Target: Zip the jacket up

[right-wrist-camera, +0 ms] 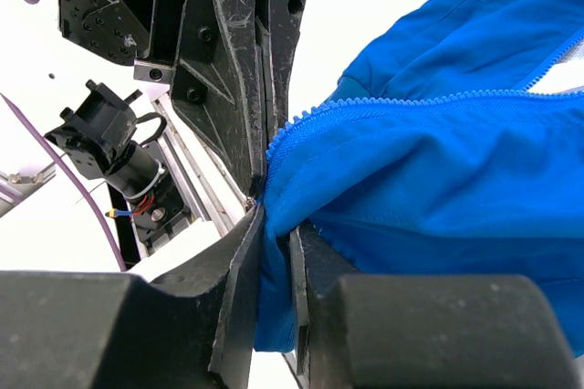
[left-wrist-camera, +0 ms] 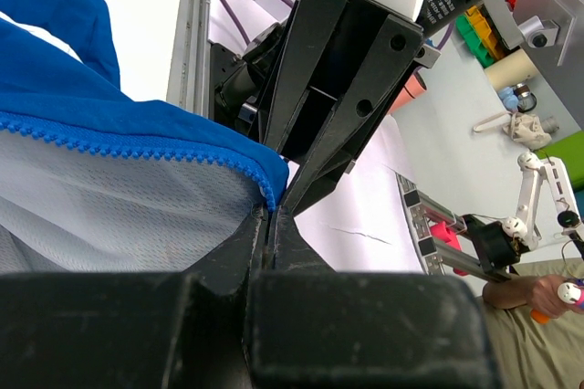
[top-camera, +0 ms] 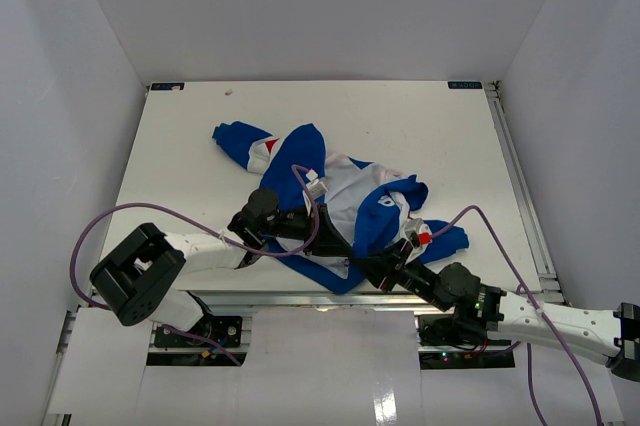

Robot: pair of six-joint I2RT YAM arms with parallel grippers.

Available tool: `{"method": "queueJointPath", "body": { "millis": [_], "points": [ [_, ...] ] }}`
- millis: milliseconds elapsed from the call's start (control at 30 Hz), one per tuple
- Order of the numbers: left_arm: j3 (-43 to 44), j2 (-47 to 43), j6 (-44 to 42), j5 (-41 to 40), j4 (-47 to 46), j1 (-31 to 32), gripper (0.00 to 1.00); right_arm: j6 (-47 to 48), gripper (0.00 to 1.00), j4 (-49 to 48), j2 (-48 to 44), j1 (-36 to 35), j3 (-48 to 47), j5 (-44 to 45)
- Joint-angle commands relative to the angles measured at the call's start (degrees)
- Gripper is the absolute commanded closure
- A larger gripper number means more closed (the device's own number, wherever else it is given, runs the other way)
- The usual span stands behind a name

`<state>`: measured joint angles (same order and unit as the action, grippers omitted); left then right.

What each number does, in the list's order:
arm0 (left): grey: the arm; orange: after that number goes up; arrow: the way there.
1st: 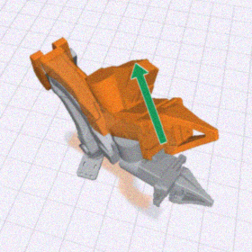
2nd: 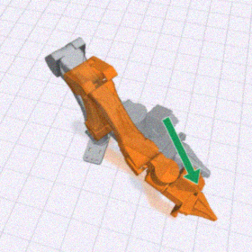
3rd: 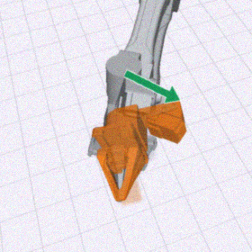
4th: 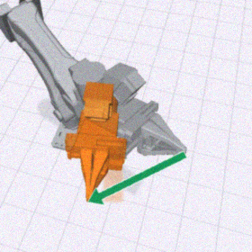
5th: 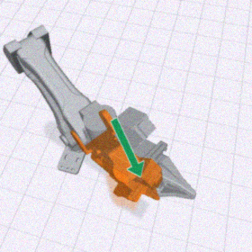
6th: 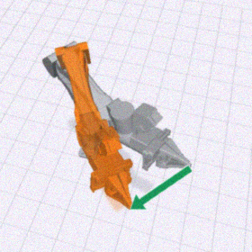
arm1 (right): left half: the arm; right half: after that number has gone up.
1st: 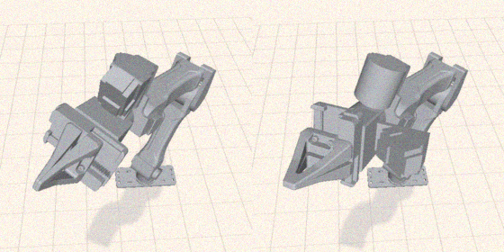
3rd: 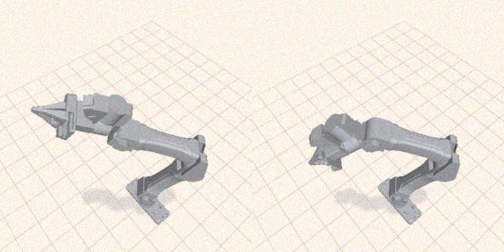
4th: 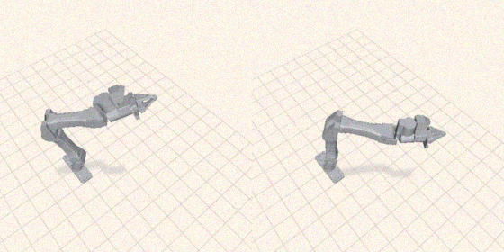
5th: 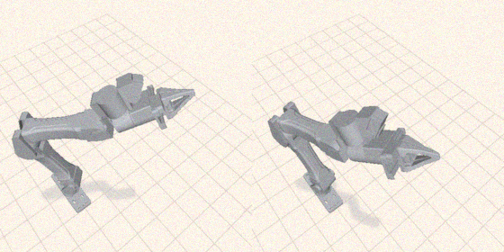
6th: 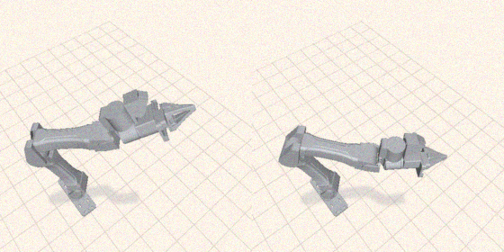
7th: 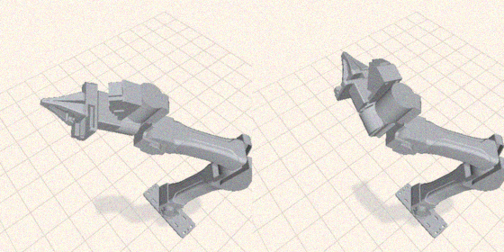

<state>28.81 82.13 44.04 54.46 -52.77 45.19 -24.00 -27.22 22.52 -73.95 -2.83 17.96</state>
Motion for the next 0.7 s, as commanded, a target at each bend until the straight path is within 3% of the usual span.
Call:
{"method": "queueJointPath", "body": {
  "millis": [0, 333, 533, 667],
  "points": [
    [-0.3, -1.4, 0.1, 1.1, -2.1, 0.2, 1.00, 0.1, 0.77, -3.5, 0.4, 0.0, 1.4, -0.2],
    [-0.2, -2.1, -0.6, 0.7, -0.6, 0.2, 1.00, 0.3, 0.75, -3.5, 3.2, -0.1, 0.8, -2.7],
    [-0.2, -2.6, -1.2, 0.6, 0.3, 0.3, 1.00, 0.4, 0.90, -3.3, 2.8, 0.0, 1.0, -1.3],
    [-0.2, -2.3, -1.5, 0.3, 0.7, 0.2, 1.00, 0.5, 0.92, -2.9, 2.5, -0.1, 1.0, -1.0]
  ]
}}
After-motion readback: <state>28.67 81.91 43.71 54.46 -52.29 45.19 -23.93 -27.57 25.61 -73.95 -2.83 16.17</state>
